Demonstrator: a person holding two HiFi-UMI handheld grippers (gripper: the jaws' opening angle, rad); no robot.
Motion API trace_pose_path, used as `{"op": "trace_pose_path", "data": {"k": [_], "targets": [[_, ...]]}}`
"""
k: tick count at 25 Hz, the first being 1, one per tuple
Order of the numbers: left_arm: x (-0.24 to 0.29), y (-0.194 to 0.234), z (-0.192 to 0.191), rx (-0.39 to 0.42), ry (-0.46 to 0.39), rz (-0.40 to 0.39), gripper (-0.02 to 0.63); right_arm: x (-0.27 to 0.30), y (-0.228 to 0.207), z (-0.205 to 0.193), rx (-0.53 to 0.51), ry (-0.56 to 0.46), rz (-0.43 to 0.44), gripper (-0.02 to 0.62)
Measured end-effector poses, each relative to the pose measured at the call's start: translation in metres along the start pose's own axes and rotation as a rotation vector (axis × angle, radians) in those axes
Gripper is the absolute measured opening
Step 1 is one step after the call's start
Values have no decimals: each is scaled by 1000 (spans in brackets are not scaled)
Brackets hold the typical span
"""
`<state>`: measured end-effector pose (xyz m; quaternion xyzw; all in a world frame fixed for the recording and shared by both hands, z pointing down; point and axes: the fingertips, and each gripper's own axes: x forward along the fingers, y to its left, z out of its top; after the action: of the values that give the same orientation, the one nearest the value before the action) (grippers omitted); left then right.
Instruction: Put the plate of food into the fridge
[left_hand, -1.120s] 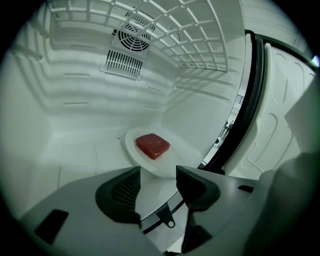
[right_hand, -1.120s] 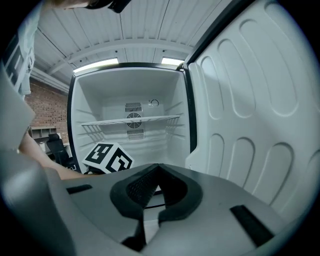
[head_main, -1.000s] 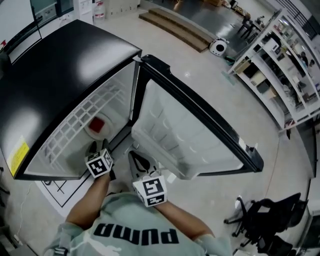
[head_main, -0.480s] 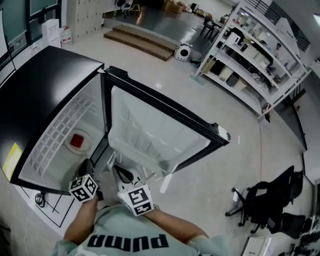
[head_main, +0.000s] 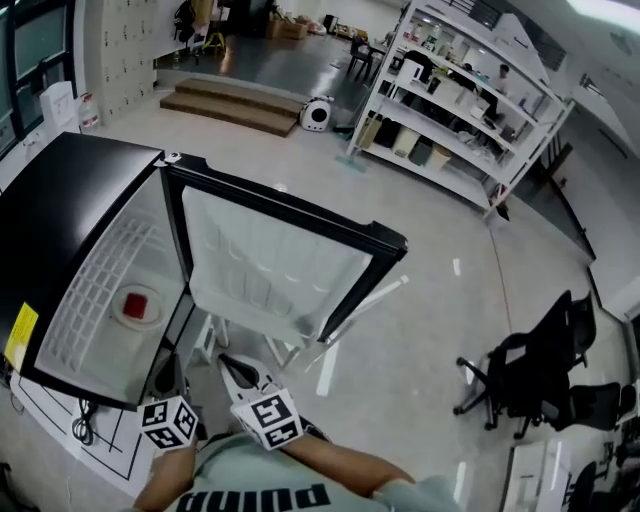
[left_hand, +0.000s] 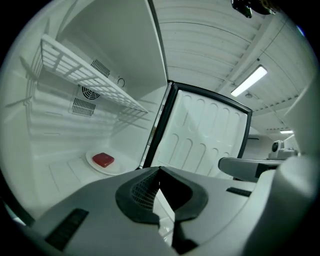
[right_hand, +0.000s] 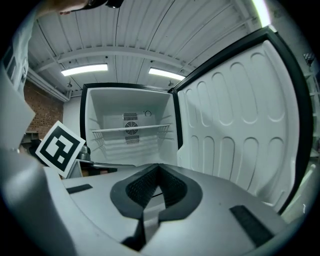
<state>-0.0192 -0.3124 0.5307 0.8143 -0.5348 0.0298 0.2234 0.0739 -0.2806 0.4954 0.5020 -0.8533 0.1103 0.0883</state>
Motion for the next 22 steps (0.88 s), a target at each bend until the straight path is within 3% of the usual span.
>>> {"op": "trace_pose_path", "data": {"k": [9,22], "targets": [[-51,-49,-16,35,-26,-10,5,-46,3,-15,-20,14,46,5],[-125,-198,-72,35,-69,38,5,-198,-33,-59,-39,28,131,5]]}}
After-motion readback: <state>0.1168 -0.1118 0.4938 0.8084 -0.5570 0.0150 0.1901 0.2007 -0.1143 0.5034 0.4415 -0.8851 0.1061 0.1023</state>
